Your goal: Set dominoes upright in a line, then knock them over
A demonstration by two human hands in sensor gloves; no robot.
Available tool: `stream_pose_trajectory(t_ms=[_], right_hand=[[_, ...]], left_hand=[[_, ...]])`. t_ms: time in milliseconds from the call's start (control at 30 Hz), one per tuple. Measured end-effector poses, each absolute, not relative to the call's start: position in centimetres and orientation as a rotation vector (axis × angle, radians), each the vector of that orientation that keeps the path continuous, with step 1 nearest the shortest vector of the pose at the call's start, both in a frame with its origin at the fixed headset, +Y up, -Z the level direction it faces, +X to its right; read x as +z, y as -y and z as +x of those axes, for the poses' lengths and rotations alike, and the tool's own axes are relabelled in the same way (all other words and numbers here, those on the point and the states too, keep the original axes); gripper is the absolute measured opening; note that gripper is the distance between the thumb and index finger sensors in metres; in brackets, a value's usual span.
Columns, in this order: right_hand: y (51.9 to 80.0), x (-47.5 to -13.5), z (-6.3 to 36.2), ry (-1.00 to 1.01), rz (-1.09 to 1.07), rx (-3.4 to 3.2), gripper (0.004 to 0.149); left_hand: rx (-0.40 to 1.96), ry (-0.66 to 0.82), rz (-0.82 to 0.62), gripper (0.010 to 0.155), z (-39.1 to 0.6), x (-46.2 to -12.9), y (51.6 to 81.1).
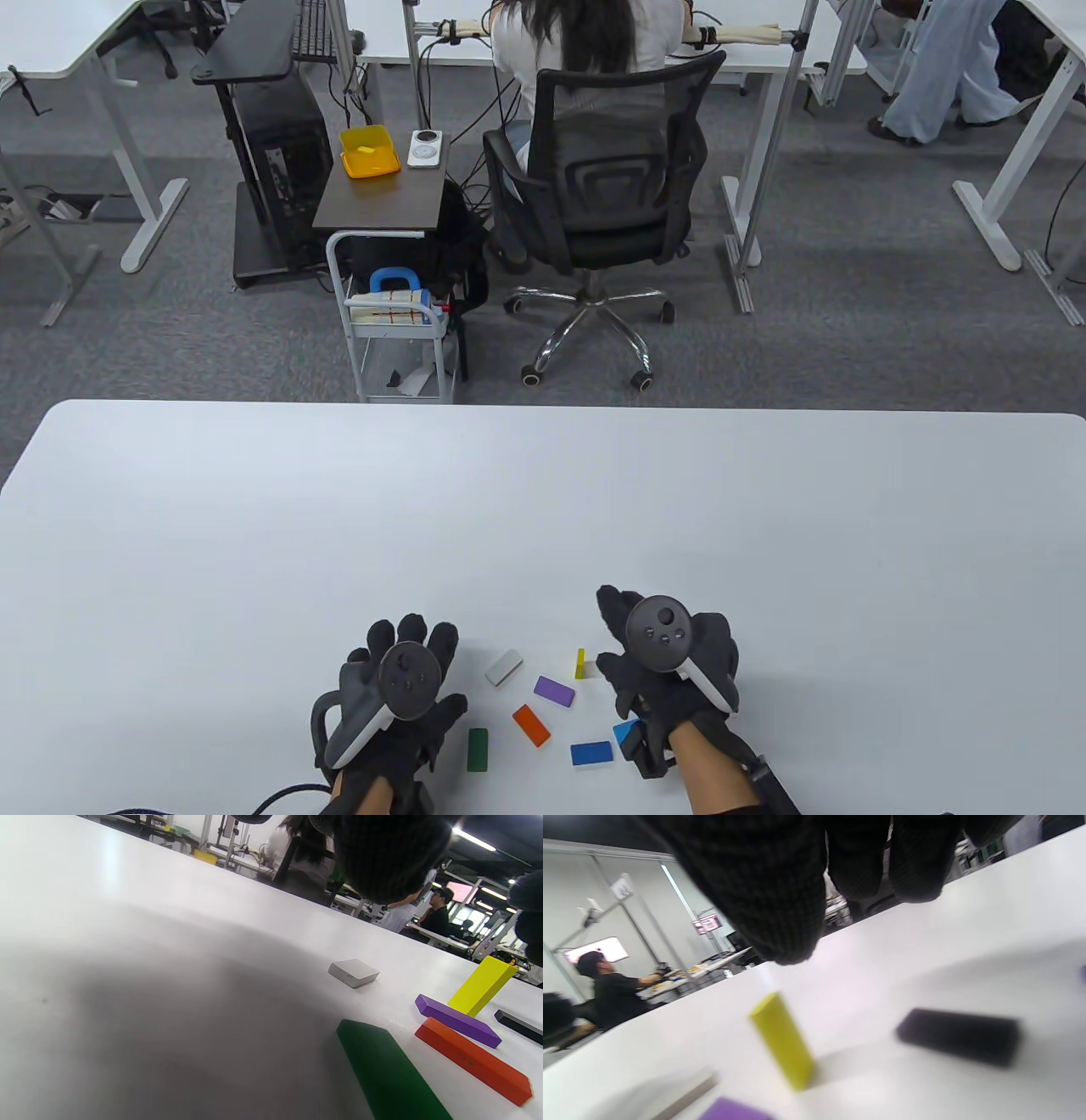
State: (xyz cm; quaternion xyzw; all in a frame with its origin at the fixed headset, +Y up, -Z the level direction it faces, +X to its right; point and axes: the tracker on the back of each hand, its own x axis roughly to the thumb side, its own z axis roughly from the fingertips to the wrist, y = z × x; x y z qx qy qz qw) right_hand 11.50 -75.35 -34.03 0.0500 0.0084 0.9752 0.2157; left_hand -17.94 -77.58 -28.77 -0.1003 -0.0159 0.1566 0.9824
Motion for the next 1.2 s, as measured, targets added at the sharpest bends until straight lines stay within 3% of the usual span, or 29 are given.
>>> stream_pose_trajectory(t_ms=[400, 567, 833, 1200], right_hand=[[79.7, -34.3, 9.4, -0.216, 0.114, 3.113, 0.073], [79.7, -34.3, 8.6, -0.146, 0.118, 3.151, 0.067], [79.8, -34.3, 9.7, -0.127, 0.088, 3.072, 0.074], [77.0, -33.7, 11.5, 0.016, 0.084, 2.925, 0.052]], left_hand=[[0.305, 0.033, -0.215, 0.079, -17.8, -28.7, 77.7], [0.302, 0.031, -0.220, 0.079, -17.7, -28.7, 77.8], [0.296, 0.033, -0.217, 0.077, -17.7, -28.7, 77.8], [0.304, 0.038, -0.220, 0.077, -17.7, -28.8, 78.0]])
